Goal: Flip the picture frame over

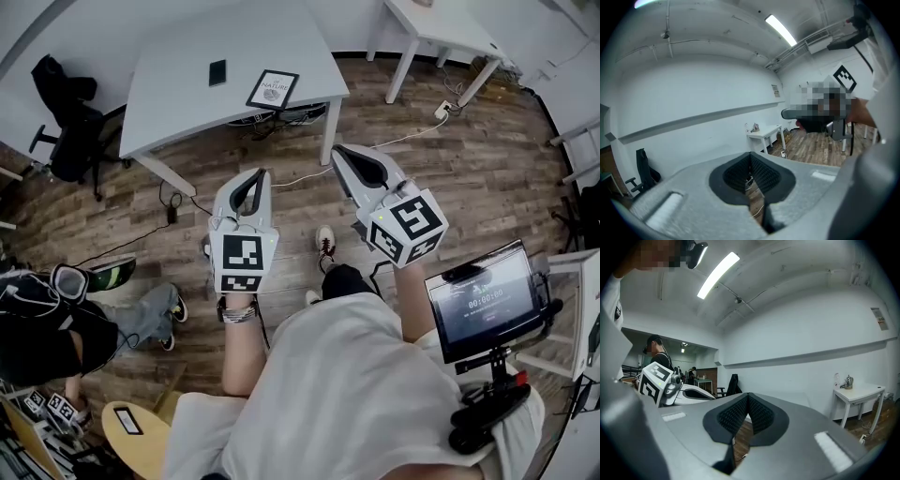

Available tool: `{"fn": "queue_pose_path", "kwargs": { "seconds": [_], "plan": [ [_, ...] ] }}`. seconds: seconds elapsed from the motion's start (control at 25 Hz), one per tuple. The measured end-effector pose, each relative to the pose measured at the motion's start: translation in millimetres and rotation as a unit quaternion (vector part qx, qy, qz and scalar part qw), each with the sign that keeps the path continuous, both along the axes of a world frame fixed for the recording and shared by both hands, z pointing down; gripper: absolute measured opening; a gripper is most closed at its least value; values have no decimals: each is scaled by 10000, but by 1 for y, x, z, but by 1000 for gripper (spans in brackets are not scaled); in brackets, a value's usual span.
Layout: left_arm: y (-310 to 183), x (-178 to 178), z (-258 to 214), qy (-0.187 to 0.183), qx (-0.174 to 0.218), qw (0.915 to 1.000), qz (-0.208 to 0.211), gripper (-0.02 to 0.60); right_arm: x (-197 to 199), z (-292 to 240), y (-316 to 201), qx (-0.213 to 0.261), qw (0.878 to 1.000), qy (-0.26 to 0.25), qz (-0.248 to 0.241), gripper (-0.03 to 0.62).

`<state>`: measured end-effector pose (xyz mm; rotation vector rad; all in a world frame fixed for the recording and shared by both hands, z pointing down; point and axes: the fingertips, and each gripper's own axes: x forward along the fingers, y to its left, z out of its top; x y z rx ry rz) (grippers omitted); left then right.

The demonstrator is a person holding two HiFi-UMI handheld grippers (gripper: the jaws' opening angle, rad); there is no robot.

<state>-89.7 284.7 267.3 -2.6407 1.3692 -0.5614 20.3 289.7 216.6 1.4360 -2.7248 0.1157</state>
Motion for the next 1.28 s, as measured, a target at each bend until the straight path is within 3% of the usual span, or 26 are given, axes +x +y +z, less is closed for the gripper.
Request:
{"fn": "queue_pose_path", "kwargs": {
  "seconds": [0.08,0.28,0.6,0.84,1.08,1.28],
  "plan": [
    [-12,2,2,109,-62,9999,56,5,2,4,-12,-53,10000,-11,20,2],
    [-32,7,7,784,-323,9962,200,5,8,13,-32,-81,9999,-49,57,2],
    [-137,20,27,311,-323,9990,86,5,23,36,-136,-259,9997,-45,4,2],
    [-173,18,29,337,-414,9986,25,5,22,40,-173,-361,9993,-22,-59,2],
    [-254,55,59,652,-741,9945,340,6,47,74,-264,-646,9978,23,-115,2],
    [-258,53,80,192,-826,9959,328,14,45,86,-268,-703,9974,83,-110,2]
  ]
}}
